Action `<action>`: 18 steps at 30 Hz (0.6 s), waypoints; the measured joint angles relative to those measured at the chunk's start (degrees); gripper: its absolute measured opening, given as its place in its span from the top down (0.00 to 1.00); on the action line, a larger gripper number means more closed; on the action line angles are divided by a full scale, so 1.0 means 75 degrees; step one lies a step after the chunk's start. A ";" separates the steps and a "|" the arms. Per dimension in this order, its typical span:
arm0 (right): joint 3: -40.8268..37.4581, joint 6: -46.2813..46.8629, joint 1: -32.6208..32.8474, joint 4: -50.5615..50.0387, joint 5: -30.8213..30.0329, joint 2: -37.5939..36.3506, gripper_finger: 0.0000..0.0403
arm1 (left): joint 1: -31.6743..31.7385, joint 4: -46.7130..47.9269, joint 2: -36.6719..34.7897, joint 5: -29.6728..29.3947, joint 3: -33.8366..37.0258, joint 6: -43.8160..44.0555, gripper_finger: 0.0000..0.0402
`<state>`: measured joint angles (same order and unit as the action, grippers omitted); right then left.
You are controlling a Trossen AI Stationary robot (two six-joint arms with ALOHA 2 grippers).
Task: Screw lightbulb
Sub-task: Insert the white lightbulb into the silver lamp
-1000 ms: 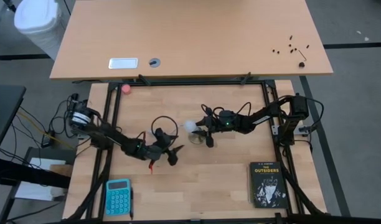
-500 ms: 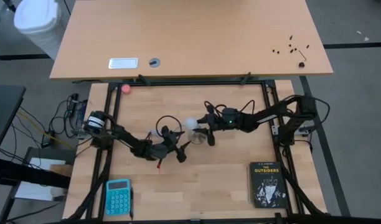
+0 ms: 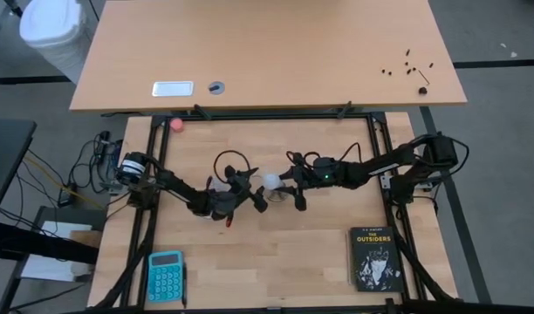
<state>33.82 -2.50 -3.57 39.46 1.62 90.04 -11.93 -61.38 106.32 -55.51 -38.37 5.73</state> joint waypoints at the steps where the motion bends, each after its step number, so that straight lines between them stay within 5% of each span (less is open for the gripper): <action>1: -0.0063 0.0027 0.0017 0.0047 -0.0133 0.0003 0.60 | 0.0013 0.0035 0.0000 0.0005 -0.0029 -0.0088 0.33; 10: -0.1026 0.0491 -0.0226 0.1514 -0.0273 0.0003 0.60 | 0.0104 0.0481 0.0003 0.0239 -0.0465 -0.0343 0.33; 18: -0.1116 0.0538 -0.0280 0.1530 -0.0302 0.0004 0.56 | 0.0296 0.0713 0.0003 0.0562 -0.0746 -0.0340 0.33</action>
<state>25.45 1.53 -5.67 50.94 -0.64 90.07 -9.71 -56.03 106.34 -51.30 -43.96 3.18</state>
